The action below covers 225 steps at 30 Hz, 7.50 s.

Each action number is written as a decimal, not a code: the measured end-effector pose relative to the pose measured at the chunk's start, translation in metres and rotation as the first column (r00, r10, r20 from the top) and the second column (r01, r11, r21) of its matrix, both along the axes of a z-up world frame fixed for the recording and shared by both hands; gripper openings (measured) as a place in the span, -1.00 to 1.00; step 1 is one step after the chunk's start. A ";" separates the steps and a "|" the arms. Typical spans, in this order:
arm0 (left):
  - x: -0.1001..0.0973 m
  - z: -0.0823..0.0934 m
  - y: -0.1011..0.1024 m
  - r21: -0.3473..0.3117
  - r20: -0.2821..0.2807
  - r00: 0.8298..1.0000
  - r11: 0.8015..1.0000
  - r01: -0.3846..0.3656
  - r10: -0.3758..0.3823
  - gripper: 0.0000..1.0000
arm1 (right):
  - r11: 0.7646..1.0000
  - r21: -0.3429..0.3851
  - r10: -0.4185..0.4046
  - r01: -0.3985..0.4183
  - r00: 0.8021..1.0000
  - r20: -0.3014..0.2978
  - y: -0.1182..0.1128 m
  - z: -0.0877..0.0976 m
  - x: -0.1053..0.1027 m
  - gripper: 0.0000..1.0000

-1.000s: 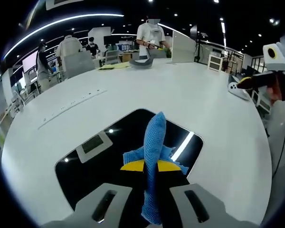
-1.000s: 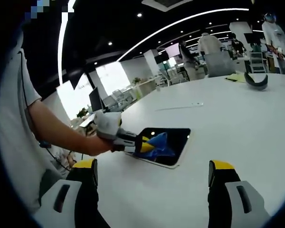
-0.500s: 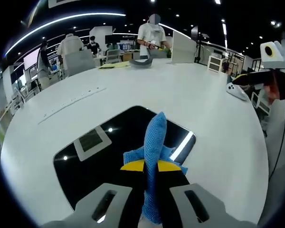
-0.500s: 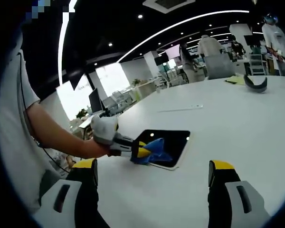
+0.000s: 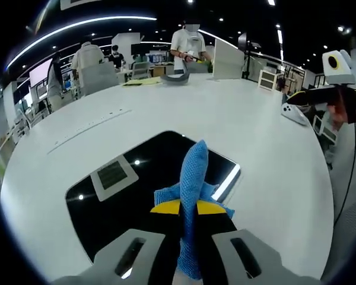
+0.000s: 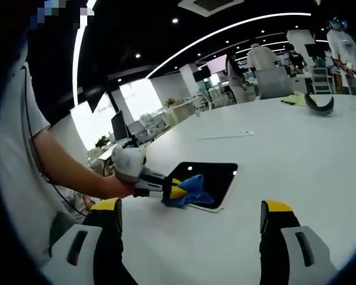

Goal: Wipe the mirror surface with the cleaning cloth until all visible marks leave the cleaned area.

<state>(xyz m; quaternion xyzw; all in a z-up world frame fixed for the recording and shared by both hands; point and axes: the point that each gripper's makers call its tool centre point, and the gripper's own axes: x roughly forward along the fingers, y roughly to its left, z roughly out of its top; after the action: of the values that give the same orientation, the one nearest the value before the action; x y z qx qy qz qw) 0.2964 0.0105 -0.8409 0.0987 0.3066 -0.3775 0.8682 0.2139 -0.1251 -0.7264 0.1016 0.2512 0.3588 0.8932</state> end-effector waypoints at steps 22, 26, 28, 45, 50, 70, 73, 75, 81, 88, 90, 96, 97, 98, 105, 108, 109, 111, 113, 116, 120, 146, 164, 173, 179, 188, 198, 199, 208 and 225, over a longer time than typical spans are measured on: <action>-0.007 0.000 0.001 -0.003 0.002 1.000 1.000 0.017 -0.017 -0.91 | 1.000 0.003 -0.004 0.004 1.000 -0.004 -0.001 -0.001 0.000 0.94; -0.007 0.000 0.001 -0.002 0.001 1.000 1.000 0.018 -0.018 -0.91 | 1.000 -0.001 0.000 0.000 1.000 -0.003 -0.001 -0.001 0.001 0.94; -0.007 0.000 0.001 -0.001 0.002 1.000 1.000 0.019 -0.019 -0.91 | 1.000 0.000 0.000 0.000 1.000 -0.003 -0.001 0.000 0.001 0.94; -0.009 0.000 0.002 -0.004 -0.004 1.000 1.000 0.020 -0.020 -0.91 | 1.000 -0.004 0.012 -0.012 1.000 -0.005 0.002 0.000 0.002 0.94; -0.011 0.000 0.002 -0.008 -0.006 1.000 1.000 0.023 -0.023 -0.91 | 1.000 -0.006 0.014 -0.014 1.000 -0.003 0.003 0.000 0.004 0.94; -0.014 0.001 0.009 -0.012 -0.013 0.999 0.999 0.030 -0.030 -0.91 | 1.000 -0.007 0.013 -0.013 1.000 -0.009 0.002 -0.002 0.004 0.94; -0.014 0.001 0.010 -0.012 -0.014 1.000 1.000 0.028 -0.028 -0.91 | 1.000 -0.006 0.013 -0.013 1.000 -0.009 0.003 -0.002 0.004 0.94; -0.014 0.001 0.011 -0.012 -0.013 1.000 1.000 0.026 -0.026 -0.91 | 1.000 -0.003 0.014 -0.014 1.000 -0.009 0.003 -0.002 0.004 0.94; -0.013 0.001 0.013 -0.013 -0.013 1.000 1.000 0.023 -0.023 -0.91 | 1.000 -0.006 0.016 -0.017 1.000 -0.012 0.004 -0.003 0.004 0.94; -0.012 0.001 0.014 -0.011 -0.010 1.000 1.000 0.024 -0.024 -0.91 | 1.000 -0.003 0.017 -0.017 1.000 -0.011 0.005 -0.003 0.004 0.94; -0.012 0.001 0.015 -0.013 -0.011 1.000 1.000 0.021 -0.021 -0.91 | 1.000 -0.005 0.018 -0.018 1.000 -0.011 0.005 -0.003 0.005 0.94; -0.010 0.001 0.017 -0.011 -0.010 1.000 1.000 0.017 -0.018 -0.91 | 1.000 -0.004 0.020 -0.020 1.000 -0.016 0.005 -0.005 0.004 0.94; -0.010 0.001 0.018 -0.010 -0.008 1.000 1.000 0.018 -0.018 -0.91 | 1.000 -0.004 0.020 -0.020 1.000 -0.016 0.005 -0.005 0.004 0.94; -0.010 0.001 0.018 -0.010 -0.009 1.000 1.000 0.016 -0.017 -0.91 | 1.000 -0.004 0.020 -0.020 1.000 -0.015 0.005 -0.005 0.004 0.94; -0.008 0.001 0.019 -0.007 -0.005 1.000 1.000 0.024 -0.024 -0.91 | 1.000 -0.003 0.018 -0.019 1.000 -0.016 0.005 -0.005 0.004 0.94; -0.007 0.001 0.021 -0.004 -0.003 1.000 1.000 0.027 -0.027 -0.91 | 1.000 -0.003 0.018 -0.018 1.000 -0.017 0.005 -0.005 0.004 0.94; -0.006 0.000 0.021 -0.002 -0.002 1.000 1.000 0.027 -0.027 -0.91 | 1.000 -0.003 0.018 -0.018 1.000 -0.016 0.005 -0.005 0.004 0.94; -0.005 0.000 0.022 -0.001 -0.002 1.000 1.000 0.024 -0.024 -0.91 | 1.000 -0.005 0.019 -0.019 1.000 -0.016 0.005 -0.005 0.004 0.94; -0.004 0.001 0.023 0.000 -0.001 1.000 1.000 0.022 -0.022 -0.91 | 1.000 -0.004 0.018 -0.018 1.000 -0.018 0.005 -0.005 0.004 0.94; -0.002 0.001 0.025 0.001 0.000 1.000 1.000 0.020 -0.020 -0.91 | 1.000 -0.004 0.017 -0.017 1.000 -0.020 0.005 -0.006 0.004 0.94; 0.002 0.001 0.027 0.004 0.002 1.000 1.000 0.016 -0.016 -0.91 | 1.000 -0.005 0.018 -0.018 1.000 -0.023 0.004 -0.008 0.003 0.94; 0.026 0.001 0.039 0.013 0.016 1.000 1.000 -0.007 0.006 -0.91 | 1.000 -0.004 0.020 -0.020 0.999 -0.033 0.005 -0.010 0.004 0.93; 0.044 0.001 0.047 0.011 0.024 0.999 0.999 -0.032 0.032 -0.91 | 1.000 -0.006 0.023 -0.023 0.999 -0.038 0.005 -0.011 0.006 0.93; 0.052 0.001 0.050 0.013 0.031 0.999 0.999 -0.035 0.035 -0.91 | 1.000 -0.009 0.022 -0.023 0.999 -0.042 0.005 -0.012 0.006 0.93; 0.061 0.002 0.053 0.014 0.035 0.998 0.999 -0.043 0.042 -0.91 | 1.000 -0.014 0.023 -0.023 0.999 -0.047 0.004 -0.014 0.006 0.93; 0.073 0.001 0.058 0.014 0.040 0.997 0.998 -0.061 0.061 -0.91 | 1.000 -0.017 0.022 -0.023 0.998 -0.052 0.005 -0.014 0.008 0.93; 0.078 0.004 0.060 0.014 0.045 0.996 0.997 -0.075 0.074 -0.91 | 1.000 -0.018 0.023 -0.024 0.998 -0.053 0.006 -0.015 0.009 0.93; 0.080 0.004 0.060 0.015 0.047 0.996 0.997 -0.075 0.075 -0.91 | 1.000 -0.018 0.023 -0.024 0.998 -0.054 0.006 -0.015 0.009 0.93; 0.087 0.005 0.064 0.019 0.051 0.995 0.996 -0.082 0.080 -0.91 | 1.000 -0.019 0.020 -0.021 0.998 -0.056 0.005 -0.015 0.009 0.93; 0.095 0.007 0.068 0.018 0.057 0.995 0.996 -0.088 0.087 -0.91 | 1.000 -0.023 0.019 -0.020 0.998 -0.062 0.006 -0.016 0.010 0.93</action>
<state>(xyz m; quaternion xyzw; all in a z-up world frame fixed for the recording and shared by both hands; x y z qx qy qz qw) 0.3917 0.0788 -0.8336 0.1044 0.2901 -0.3332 0.8910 0.2236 -0.1189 -0.7420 0.0996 0.2839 0.3611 0.8827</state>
